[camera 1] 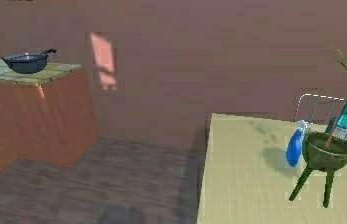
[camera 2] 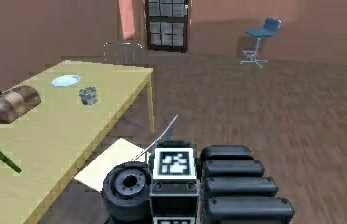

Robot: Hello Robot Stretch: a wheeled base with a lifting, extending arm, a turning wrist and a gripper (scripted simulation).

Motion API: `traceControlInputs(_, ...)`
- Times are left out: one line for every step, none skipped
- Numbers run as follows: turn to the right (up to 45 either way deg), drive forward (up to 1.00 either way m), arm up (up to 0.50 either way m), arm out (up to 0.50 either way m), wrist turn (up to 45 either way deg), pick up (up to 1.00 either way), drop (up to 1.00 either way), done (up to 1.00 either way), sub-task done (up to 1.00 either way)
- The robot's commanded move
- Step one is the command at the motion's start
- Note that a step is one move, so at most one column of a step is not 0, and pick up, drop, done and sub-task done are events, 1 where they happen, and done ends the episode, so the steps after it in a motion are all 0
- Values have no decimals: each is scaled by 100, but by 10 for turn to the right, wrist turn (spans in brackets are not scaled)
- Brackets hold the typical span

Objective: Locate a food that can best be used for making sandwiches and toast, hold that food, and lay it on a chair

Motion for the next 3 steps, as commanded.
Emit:
traceControlInputs(-150, 0, 0, 0, 0, 0, 0, 0, 0)
traceControlInputs(0, 50, 0, 0, 0, 0, 0, 0, 0)
traceControlInputs(240, 0, 0, 0, 0, 0, 0, 0, 0)
